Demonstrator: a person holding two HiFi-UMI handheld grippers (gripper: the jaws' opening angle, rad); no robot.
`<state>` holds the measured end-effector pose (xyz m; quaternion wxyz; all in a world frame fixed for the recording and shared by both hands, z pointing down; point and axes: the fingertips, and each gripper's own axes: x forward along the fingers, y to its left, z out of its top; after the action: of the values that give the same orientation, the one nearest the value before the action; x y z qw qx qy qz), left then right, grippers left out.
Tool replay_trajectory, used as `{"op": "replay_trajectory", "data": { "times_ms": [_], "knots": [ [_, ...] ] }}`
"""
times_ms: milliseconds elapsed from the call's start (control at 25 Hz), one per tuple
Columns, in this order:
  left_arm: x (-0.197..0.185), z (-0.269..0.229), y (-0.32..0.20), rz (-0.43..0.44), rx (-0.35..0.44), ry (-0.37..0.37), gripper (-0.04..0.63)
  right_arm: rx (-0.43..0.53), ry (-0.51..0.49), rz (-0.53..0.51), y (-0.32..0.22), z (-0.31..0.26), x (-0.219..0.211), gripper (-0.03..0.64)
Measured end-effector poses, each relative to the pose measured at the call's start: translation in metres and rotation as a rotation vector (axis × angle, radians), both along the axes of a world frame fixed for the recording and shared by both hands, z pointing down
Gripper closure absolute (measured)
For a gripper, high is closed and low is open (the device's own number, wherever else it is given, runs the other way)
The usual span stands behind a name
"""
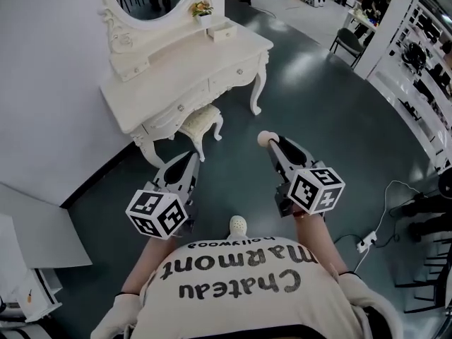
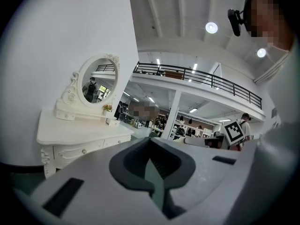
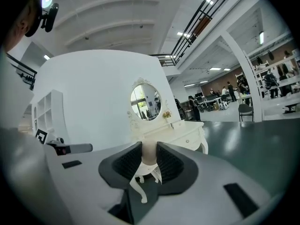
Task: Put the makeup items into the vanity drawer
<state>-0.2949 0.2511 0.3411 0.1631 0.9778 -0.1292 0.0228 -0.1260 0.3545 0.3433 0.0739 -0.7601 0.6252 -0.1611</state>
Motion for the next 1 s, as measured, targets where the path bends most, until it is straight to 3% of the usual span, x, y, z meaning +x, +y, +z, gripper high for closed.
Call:
{"op": "replay_trajectory", "data": {
  "times_ms": [520, 720, 1000],
  "knots": [
    [0.112, -0.026, -0.083, -0.029, 0.012, 0.044, 0.588, 0.056, 0.028, -0.057, -0.103, -0.028, 0.114, 0.502],
    [0.132, -0.020, -0.096, -0.056, 0.013, 0.045, 0.588, 0.068, 0.025, -0.072, -0.116, -0.024, 0.138, 0.502],
    [0.153, -0.003, -0.109, -0.053, -0.024, 0.018, 0.588, 0.019, -0.055, -0.064, -0.124, 0.013, 0.158, 0.502]
  ]
}}
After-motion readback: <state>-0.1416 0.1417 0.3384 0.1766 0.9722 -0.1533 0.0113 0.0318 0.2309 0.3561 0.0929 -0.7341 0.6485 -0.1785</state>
